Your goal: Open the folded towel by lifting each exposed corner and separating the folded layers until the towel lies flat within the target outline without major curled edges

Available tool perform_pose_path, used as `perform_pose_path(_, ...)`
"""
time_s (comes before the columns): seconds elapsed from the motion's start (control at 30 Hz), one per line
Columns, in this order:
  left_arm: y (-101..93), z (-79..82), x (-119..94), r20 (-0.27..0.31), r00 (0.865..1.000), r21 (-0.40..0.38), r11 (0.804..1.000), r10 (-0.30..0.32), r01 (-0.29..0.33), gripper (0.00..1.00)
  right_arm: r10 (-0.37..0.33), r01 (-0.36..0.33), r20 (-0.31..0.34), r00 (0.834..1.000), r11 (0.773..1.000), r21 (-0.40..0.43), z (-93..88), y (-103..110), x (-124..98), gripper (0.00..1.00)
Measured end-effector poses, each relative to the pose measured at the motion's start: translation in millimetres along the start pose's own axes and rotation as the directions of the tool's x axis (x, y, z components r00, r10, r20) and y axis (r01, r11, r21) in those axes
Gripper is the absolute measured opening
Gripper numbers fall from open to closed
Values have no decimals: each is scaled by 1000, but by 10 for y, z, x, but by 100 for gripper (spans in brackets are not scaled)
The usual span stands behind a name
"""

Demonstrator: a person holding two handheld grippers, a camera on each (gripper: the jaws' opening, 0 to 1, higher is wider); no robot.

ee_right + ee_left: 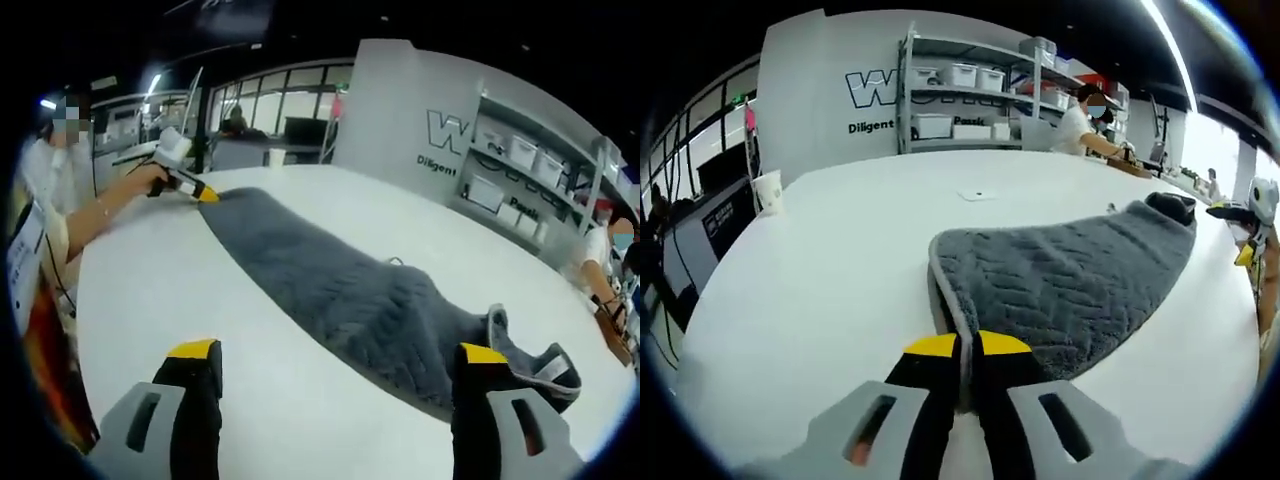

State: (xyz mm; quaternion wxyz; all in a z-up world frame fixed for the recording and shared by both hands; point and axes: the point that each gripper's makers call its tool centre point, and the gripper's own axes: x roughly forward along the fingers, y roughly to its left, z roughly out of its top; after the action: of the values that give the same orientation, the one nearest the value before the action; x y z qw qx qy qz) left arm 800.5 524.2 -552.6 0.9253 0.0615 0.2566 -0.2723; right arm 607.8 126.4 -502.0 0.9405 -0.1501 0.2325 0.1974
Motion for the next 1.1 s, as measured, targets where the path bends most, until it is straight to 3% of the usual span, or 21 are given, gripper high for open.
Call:
perform_pose_path(0.37,253,-120,-215,-27,999,41,998,43,-41,6,-1,1,-9,1000,1000,-6,-12,3,-2,95)
perform_pose_path(0.67,518,-208,-392,-7,994,7,994,105,-105,6,3,-3,-19,1000,1000,-10,-28,19,21,95)
perform_pose_path(1.1,709,-296,-581,-11,988,-16,988,156,-156,6,-13,13,-41,999,1000,-8,-75,-23,10,94)
